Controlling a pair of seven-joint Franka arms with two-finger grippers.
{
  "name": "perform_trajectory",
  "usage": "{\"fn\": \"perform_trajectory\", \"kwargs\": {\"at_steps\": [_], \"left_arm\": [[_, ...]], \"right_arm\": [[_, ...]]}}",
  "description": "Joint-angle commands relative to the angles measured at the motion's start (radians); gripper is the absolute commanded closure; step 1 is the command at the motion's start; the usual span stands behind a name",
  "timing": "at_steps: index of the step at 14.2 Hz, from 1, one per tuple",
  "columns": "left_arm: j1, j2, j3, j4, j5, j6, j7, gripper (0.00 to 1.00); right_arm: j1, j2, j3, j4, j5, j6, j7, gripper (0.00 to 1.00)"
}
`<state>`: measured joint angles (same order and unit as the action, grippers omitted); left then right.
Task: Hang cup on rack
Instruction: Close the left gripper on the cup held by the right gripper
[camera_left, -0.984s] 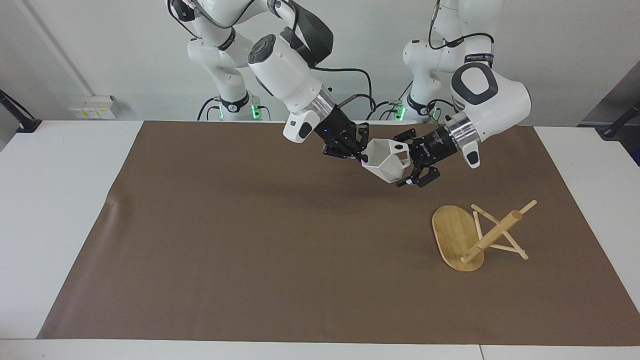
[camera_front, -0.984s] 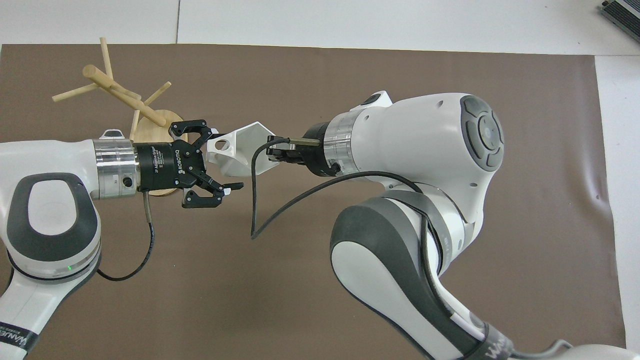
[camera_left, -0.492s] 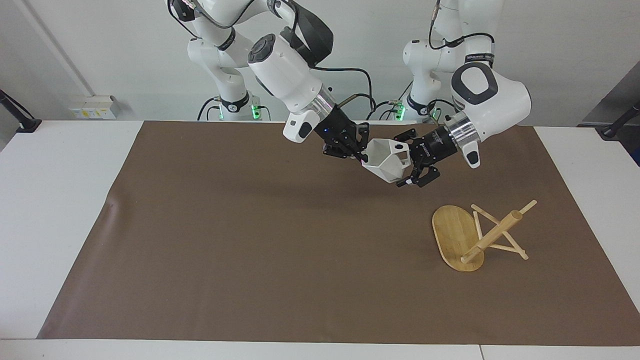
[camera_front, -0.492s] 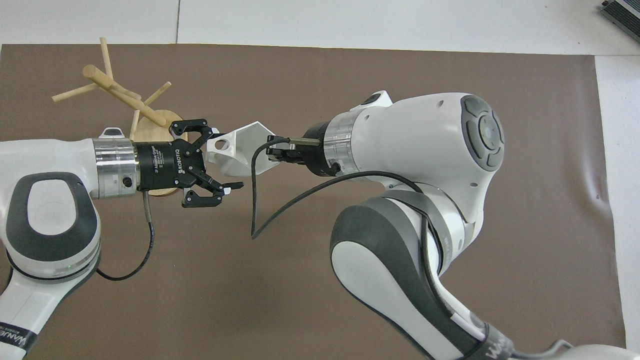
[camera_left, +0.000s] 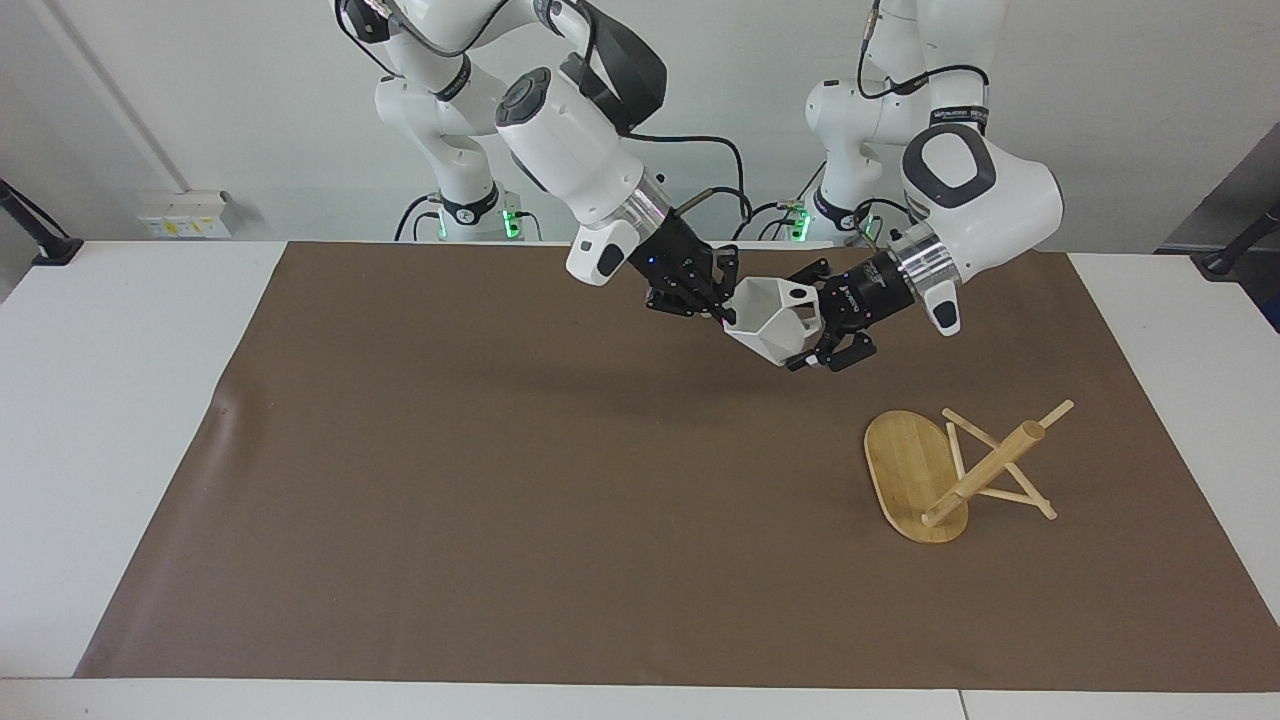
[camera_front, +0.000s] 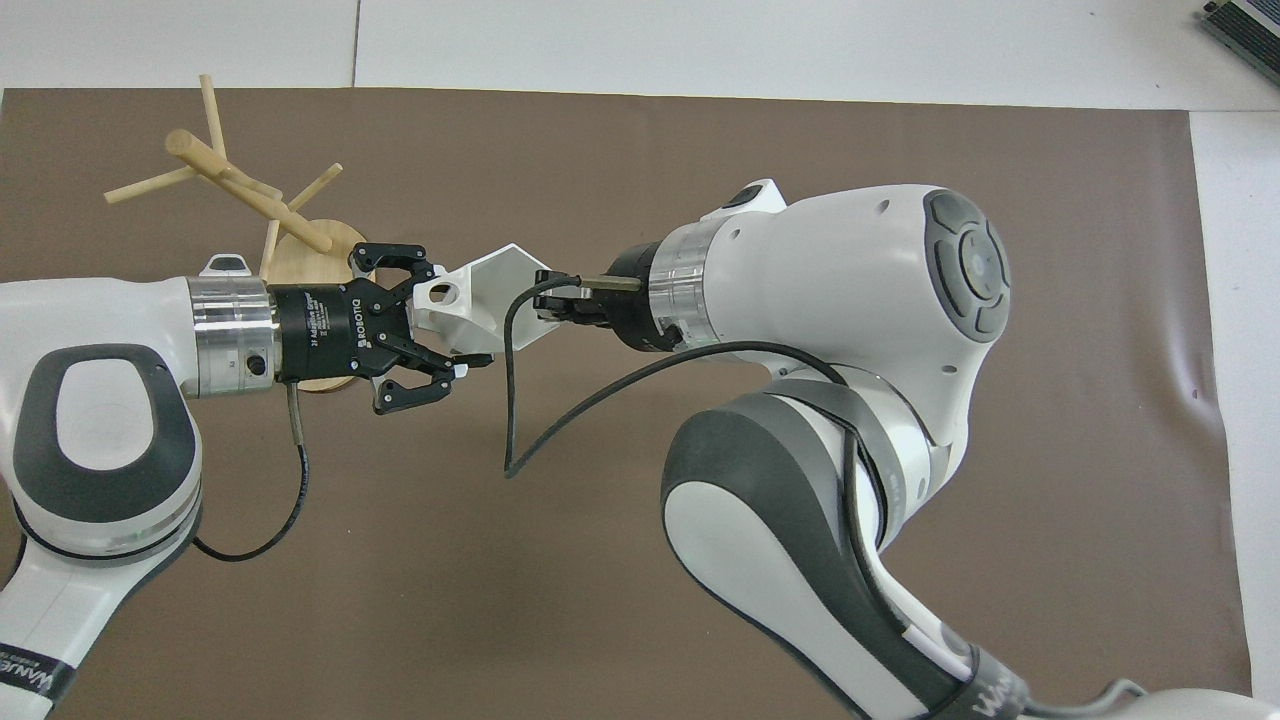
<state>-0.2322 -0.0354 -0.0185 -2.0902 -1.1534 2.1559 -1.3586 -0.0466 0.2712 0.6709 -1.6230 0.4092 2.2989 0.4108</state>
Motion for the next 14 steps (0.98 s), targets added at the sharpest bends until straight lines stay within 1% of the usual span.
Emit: {"fn": "perform_trajectory", "kwargs": {"at_steps": [1, 2, 5, 8, 9, 10, 11, 13, 14], "left_arm": [[-0.010, 0.014, 0.011, 0.018, -0.011, -0.007, 0.004, 1.00], [-0.009, 0.014, 0.011, 0.018, -0.011, -0.011, 0.003, 1.00], [-0.004, 0.011, 0.012, 0.013, -0.012, -0.013, 0.001, 1.00], [0.005, 0.011, 0.014, 0.013, -0.012, -0.018, -0.004, 1.00], [0.007, 0.011, 0.014, 0.013, -0.012, -0.019, -0.004, 1.00], [0.007, 0.011, 0.015, 0.013, -0.011, -0.016, -0.007, 1.00], [0.005, 0.012, 0.015, 0.010, -0.011, -0.004, -0.031, 1.00], [0.008, 0.014, 0.017, 0.002, 0.006, 0.016, -0.126, 1.00], [0.014, 0.014, 0.020, 0.001, 0.033, 0.028, -0.149, 1.00]], "right_arm": [[-0.013, 0.000, 0.015, 0.003, 0.020, 0.011, -0.009, 1.00], [-0.013, 0.000, 0.015, 0.003, 0.020, 0.011, -0.009, 0.98], [-0.018, -0.001, 0.015, 0.003, 0.020, 0.007, -0.010, 0.79], [-0.021, -0.001, 0.015, 0.003, 0.014, 0.005, -0.014, 0.68], [-0.022, -0.001, 0.015, 0.003, 0.013, 0.005, -0.014, 0.44], [-0.022, -0.001, 0.015, 0.003, 0.011, 0.007, -0.017, 0.14], [-0.022, -0.001, 0.015, 0.003, 0.013, 0.005, -0.026, 0.00], [-0.024, -0.001, 0.013, 0.003, 0.017, 0.005, -0.026, 0.00], [-0.024, -0.003, 0.013, 0.003, 0.017, 0.002, -0.026, 0.00]]}}
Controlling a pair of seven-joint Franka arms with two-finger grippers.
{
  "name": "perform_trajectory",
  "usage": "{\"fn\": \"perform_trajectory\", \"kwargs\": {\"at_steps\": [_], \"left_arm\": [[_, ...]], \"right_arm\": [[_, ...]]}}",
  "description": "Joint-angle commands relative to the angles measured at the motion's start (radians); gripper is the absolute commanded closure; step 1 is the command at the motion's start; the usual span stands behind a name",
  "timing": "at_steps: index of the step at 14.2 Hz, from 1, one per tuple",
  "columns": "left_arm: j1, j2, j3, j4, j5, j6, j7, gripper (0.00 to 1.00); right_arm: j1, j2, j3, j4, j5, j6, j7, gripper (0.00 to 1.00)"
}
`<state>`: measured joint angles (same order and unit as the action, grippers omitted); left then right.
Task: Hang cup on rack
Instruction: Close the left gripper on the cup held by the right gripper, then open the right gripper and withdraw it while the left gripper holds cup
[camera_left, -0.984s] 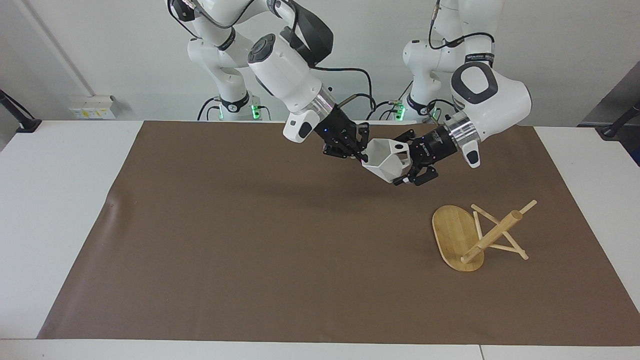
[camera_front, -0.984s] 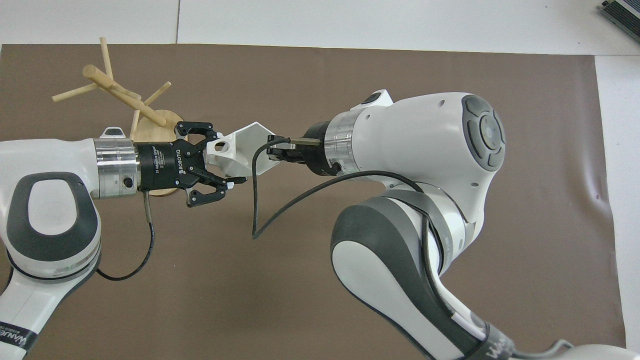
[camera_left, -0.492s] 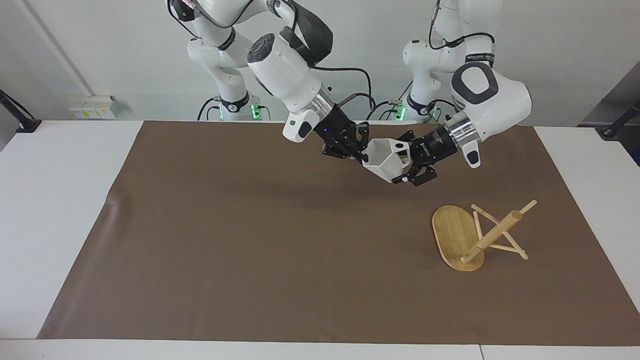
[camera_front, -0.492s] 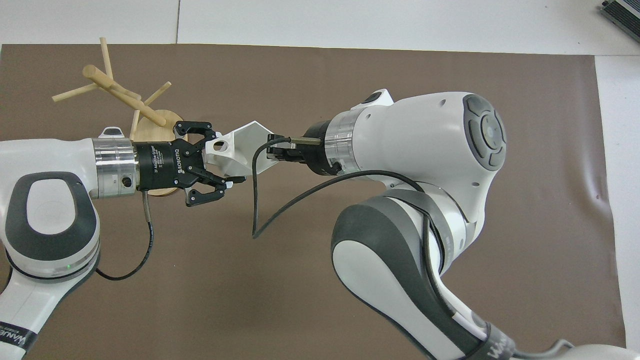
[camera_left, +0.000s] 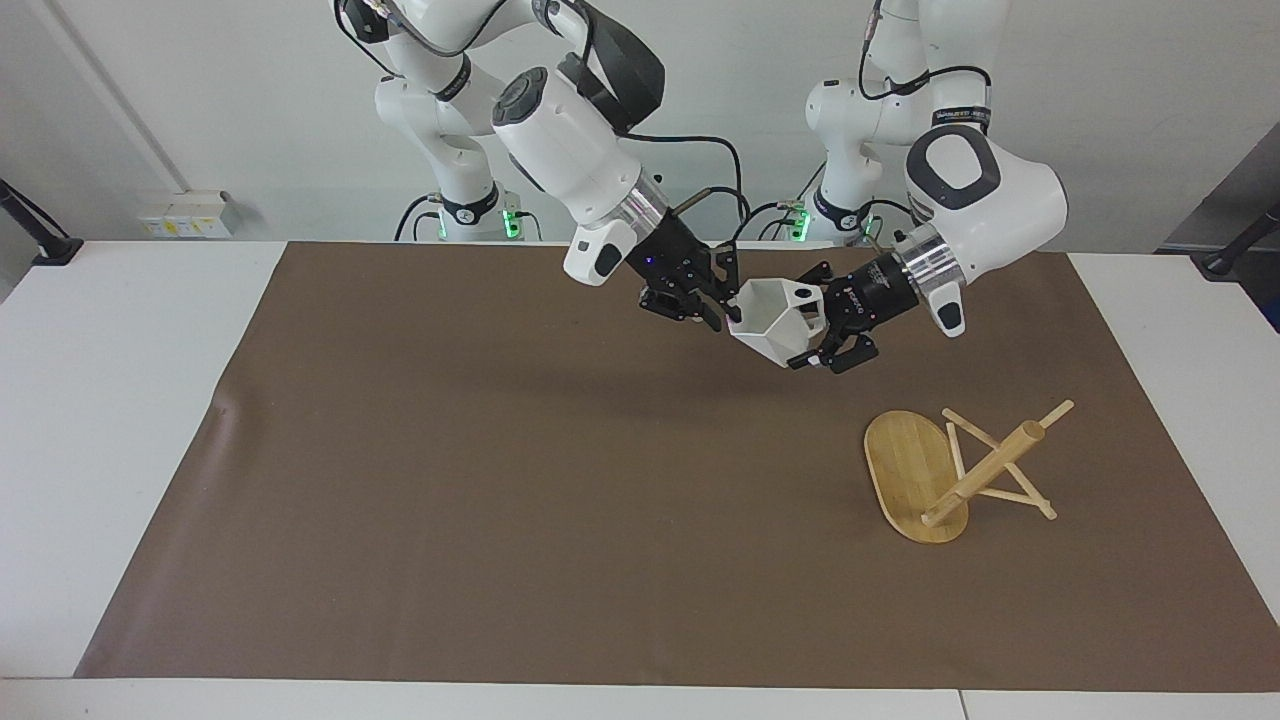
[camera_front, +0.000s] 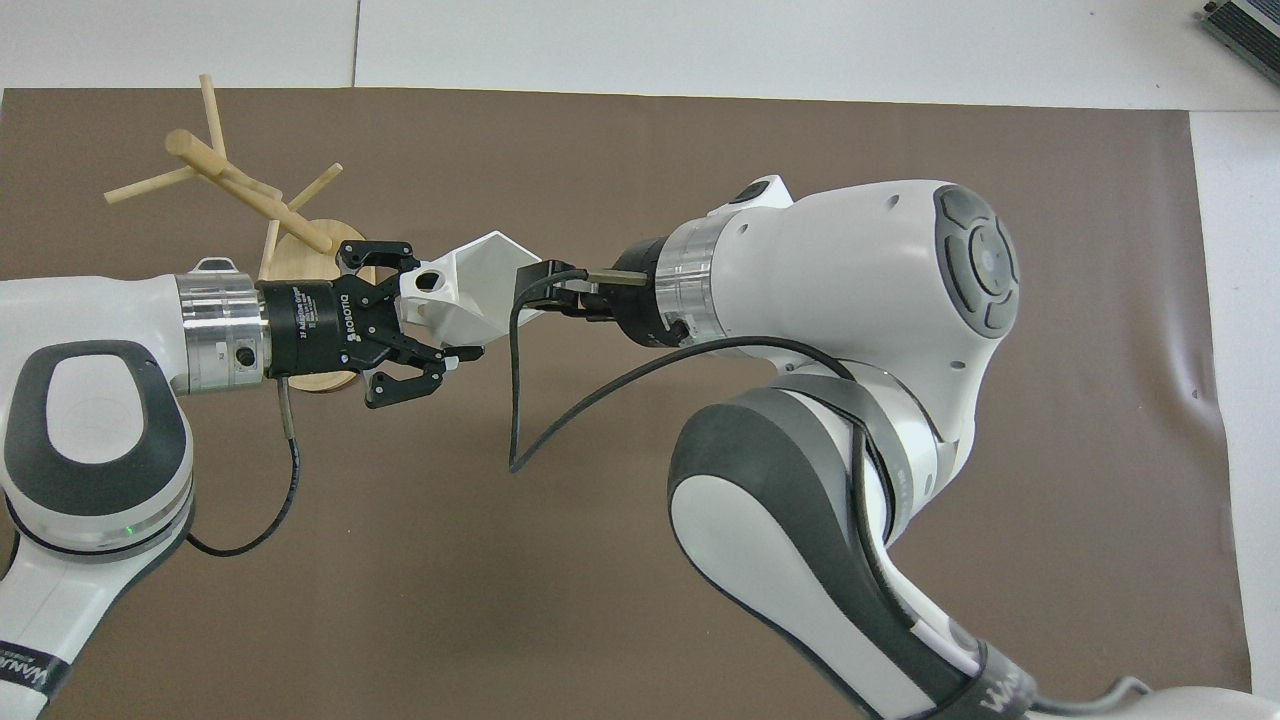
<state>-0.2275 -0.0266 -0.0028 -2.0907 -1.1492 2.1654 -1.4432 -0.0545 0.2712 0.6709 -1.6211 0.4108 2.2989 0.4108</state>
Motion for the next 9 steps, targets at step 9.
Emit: {"fn": "perform_trajectory", "kwargs": {"at_steps": [9], "left_arm": [[-0.003, 0.011, 0.001, -0.071, 0.105, 0.284, -0.262, 1.00]], "right_arm": [[-0.018, -0.013, -0.033, 0.004, 0.006, -0.001, -0.029, 0.00]]}}
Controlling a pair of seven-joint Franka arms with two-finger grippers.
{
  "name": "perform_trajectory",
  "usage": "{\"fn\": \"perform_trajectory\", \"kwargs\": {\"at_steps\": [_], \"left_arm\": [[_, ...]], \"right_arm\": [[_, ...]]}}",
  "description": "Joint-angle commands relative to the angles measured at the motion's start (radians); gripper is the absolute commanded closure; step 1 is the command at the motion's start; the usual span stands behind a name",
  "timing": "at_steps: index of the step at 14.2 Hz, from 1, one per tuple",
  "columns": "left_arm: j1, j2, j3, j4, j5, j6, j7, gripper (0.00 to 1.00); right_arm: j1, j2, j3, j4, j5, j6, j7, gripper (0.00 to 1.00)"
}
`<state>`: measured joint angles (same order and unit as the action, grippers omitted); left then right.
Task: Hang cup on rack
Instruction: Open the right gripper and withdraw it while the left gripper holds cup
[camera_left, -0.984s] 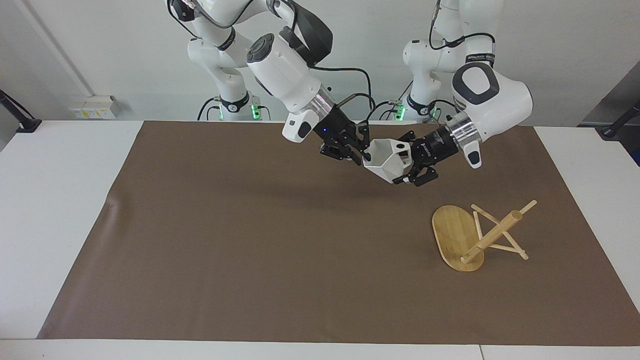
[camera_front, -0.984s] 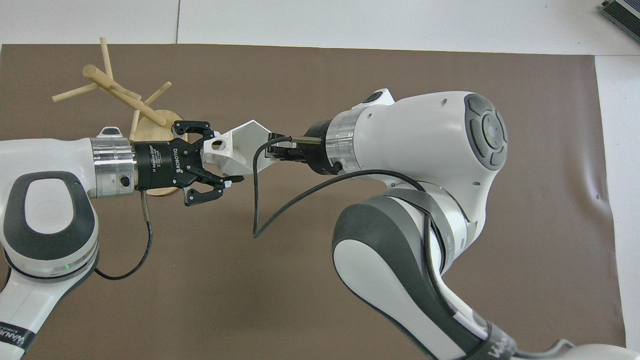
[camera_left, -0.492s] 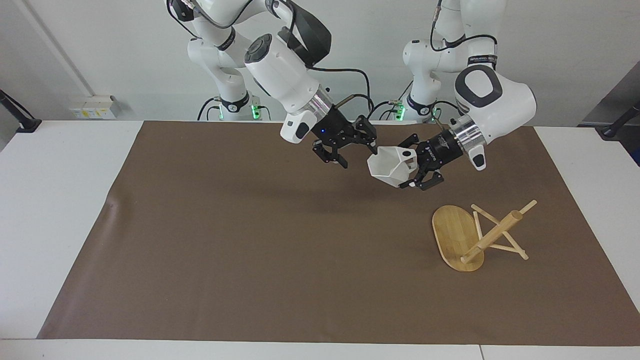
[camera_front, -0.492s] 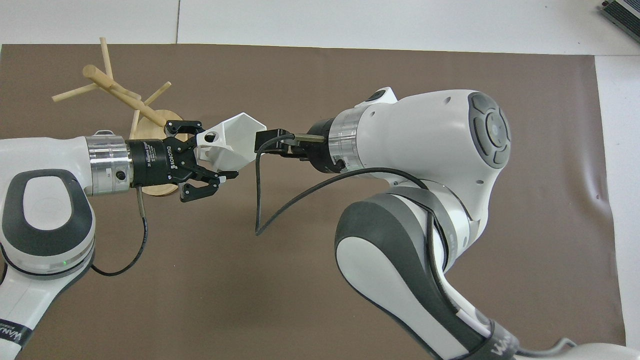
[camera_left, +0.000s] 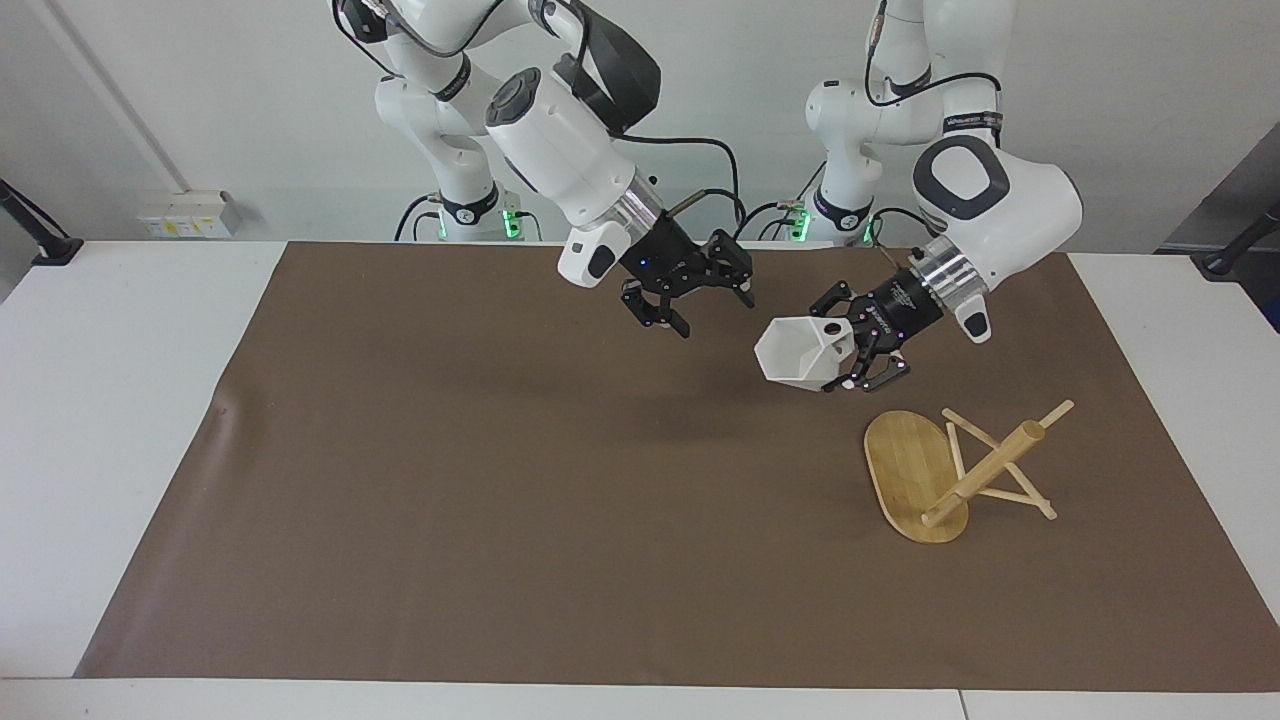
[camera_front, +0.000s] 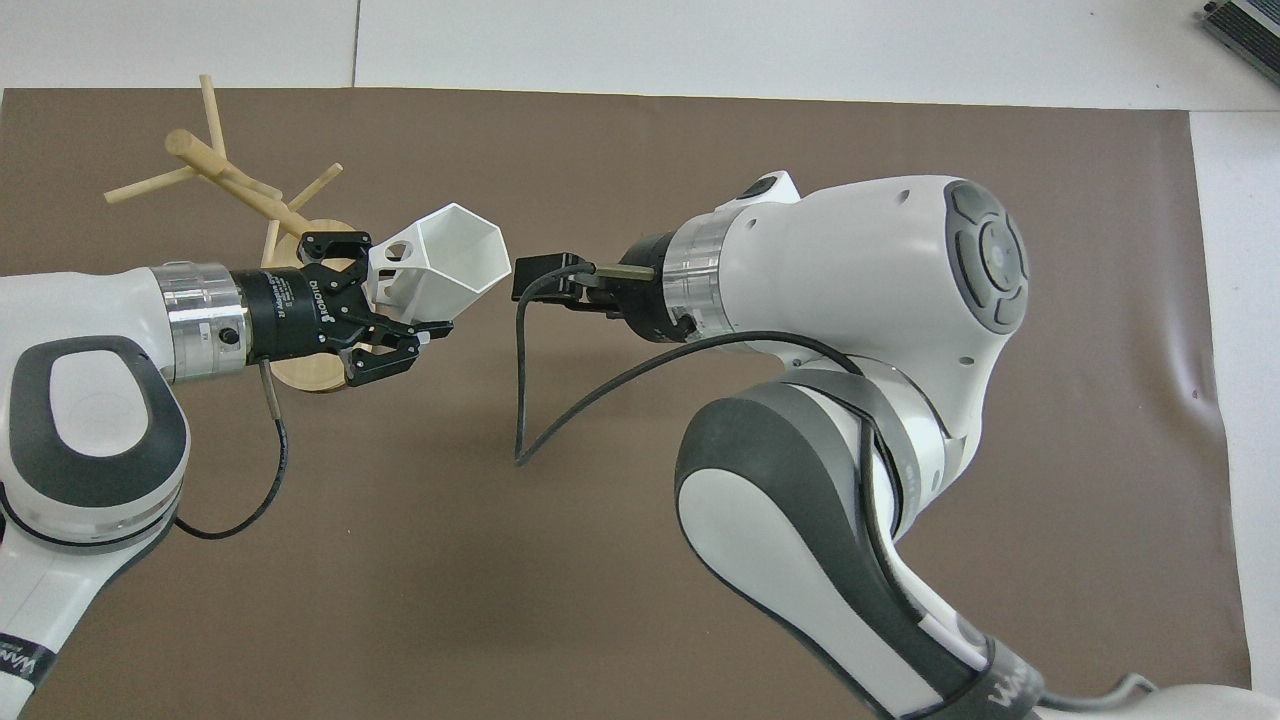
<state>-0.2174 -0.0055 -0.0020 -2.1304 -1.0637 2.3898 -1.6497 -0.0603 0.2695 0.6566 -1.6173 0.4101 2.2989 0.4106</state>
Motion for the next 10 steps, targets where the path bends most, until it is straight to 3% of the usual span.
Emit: {"fn": "perform_trajectory", "kwargs": {"at_steps": [1, 4, 10], "left_arm": [[-0.013, -0.010, 0.000, -0.036, 0.019, 0.084, -0.076, 1.00], [-0.014, -0.008, 0.000, -0.049, 0.018, 0.121, -0.129, 1.00], [0.032, -0.014, 0.000, -0.051, 0.018, 0.105, -0.191, 1.00]], "right_arm": [[-0.012, -0.021, -0.028, -0.001, 0.007, -0.004, -0.029, 0.00], [-0.012, -0.035, -0.072, -0.001, -0.010, -0.001, -0.030, 0.00], [-0.012, -0.061, -0.215, -0.013, -0.163, -0.001, -0.030, 0.00]]}}
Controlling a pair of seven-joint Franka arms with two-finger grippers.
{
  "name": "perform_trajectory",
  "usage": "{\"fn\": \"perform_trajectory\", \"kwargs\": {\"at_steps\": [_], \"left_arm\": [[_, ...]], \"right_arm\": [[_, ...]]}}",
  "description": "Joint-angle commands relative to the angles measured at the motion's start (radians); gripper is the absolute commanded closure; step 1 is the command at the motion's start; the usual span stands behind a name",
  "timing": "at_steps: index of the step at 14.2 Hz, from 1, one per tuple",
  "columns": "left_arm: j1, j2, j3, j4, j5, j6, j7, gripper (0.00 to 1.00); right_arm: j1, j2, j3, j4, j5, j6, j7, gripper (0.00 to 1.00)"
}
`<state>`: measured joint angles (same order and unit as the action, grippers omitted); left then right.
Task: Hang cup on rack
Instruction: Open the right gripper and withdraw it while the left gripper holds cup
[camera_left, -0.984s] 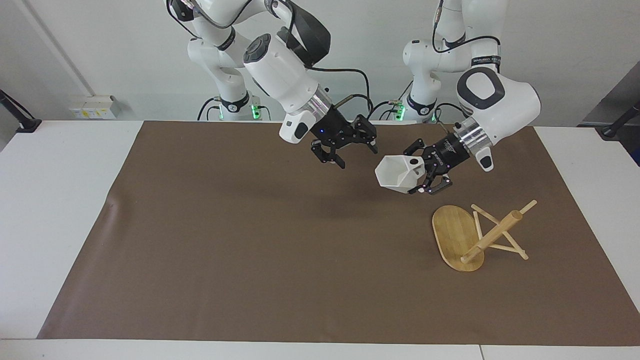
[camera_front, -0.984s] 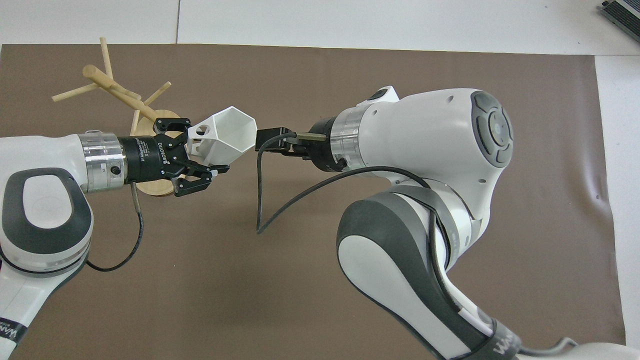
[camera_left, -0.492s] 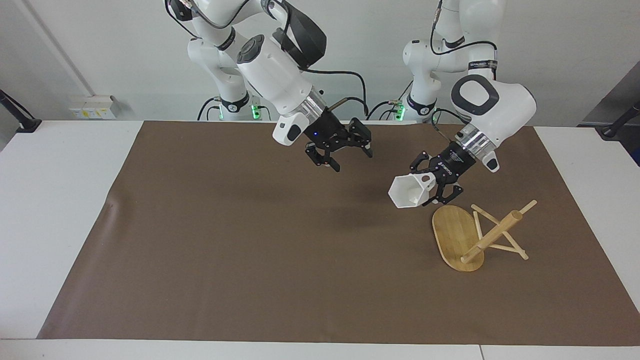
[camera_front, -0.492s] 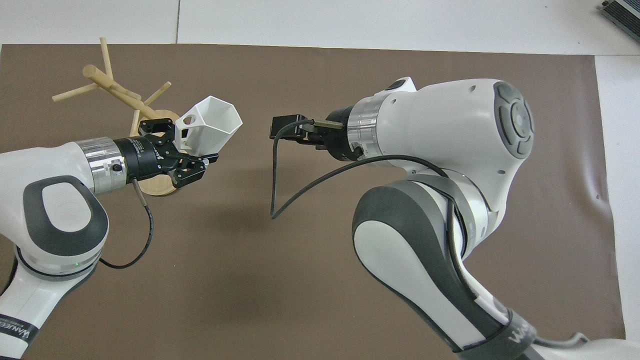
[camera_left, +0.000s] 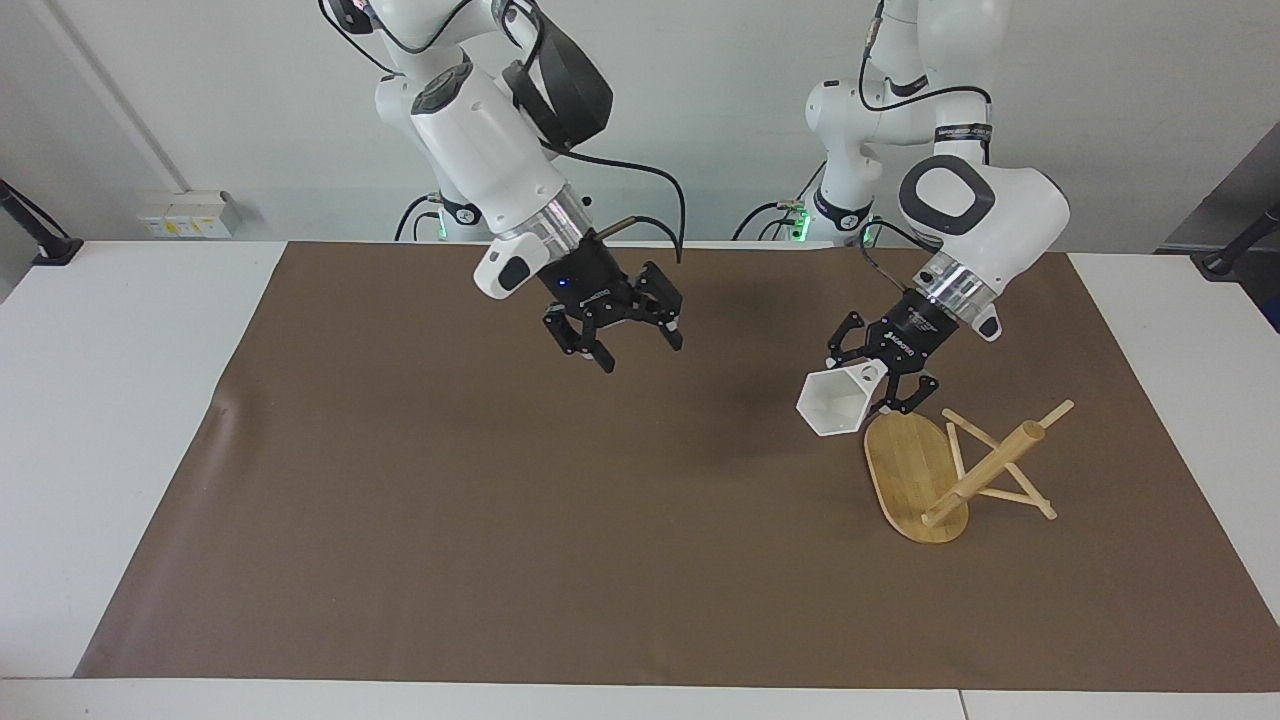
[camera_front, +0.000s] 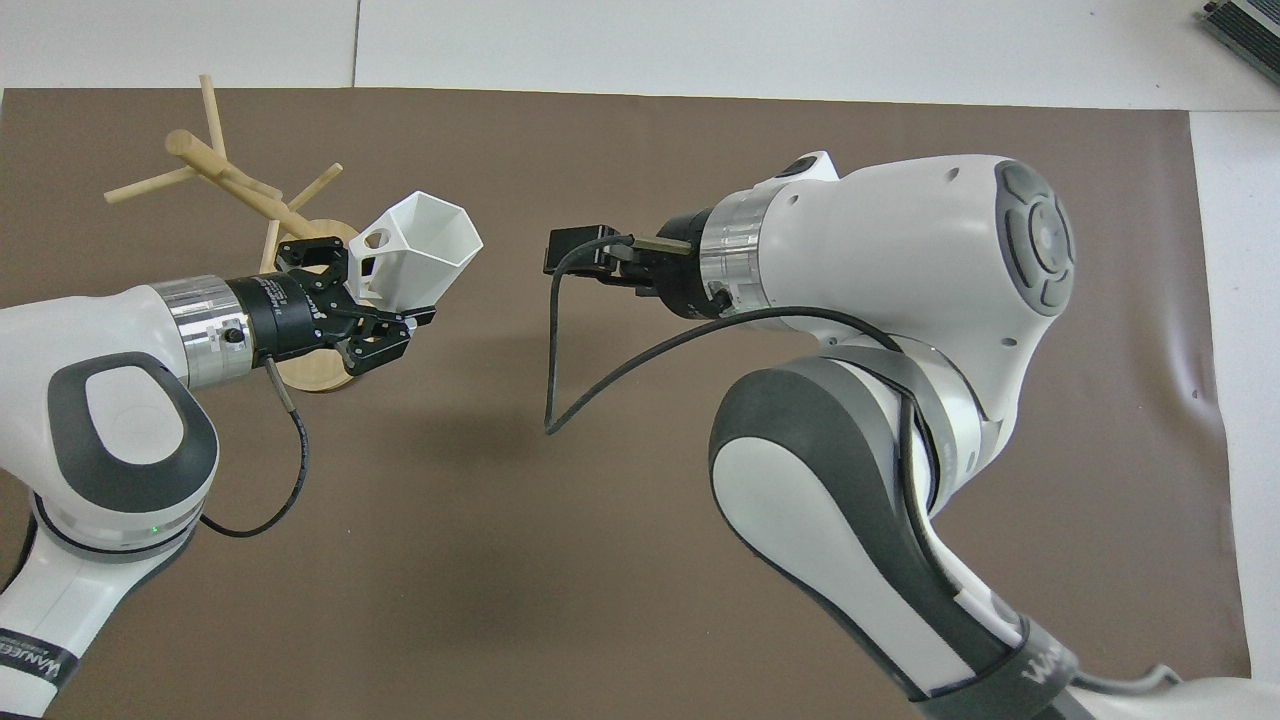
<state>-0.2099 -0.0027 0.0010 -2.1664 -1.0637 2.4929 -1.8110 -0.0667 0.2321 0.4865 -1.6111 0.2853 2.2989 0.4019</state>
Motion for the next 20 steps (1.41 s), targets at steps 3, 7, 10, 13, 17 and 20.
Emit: {"fn": "perform_trajectory", "kwargs": {"at_steps": [3, 7, 10, 13, 17, 20], "left_arm": [[0.050, -0.022, 0.001, -0.013, 0.018, -0.018, -0.036, 1.00], [0.052, -0.016, 0.001, -0.004, 0.018, -0.005, -0.082, 1.00], [0.040, -0.003, -0.003, 0.000, 0.016, 0.096, -0.122, 1.00], [0.037, 0.004, -0.003, 0.010, 0.016, 0.129, -0.145, 1.00], [0.000, 0.018, -0.004, 0.010, 0.016, 0.214, -0.189, 1.00], [-0.003, 0.027, -0.004, 0.010, 0.016, 0.225, -0.188, 1.00]], "right_arm": [[-0.005, -0.025, -0.117, -0.020, -0.161, -0.001, -0.055, 0.00], [-0.013, -0.039, -0.213, -0.029, -0.169, -0.038, -0.142, 0.00], [-0.015, -0.063, -0.268, -0.030, -0.169, -0.114, -0.242, 0.00], [-0.015, -0.095, -0.331, -0.030, -0.170, -0.195, -0.311, 0.00], [-0.015, -0.126, -0.390, -0.030, -0.170, -0.289, -0.337, 0.00], [-0.016, -0.148, -0.450, -0.029, -0.170, -0.355, -0.406, 0.00]]}}
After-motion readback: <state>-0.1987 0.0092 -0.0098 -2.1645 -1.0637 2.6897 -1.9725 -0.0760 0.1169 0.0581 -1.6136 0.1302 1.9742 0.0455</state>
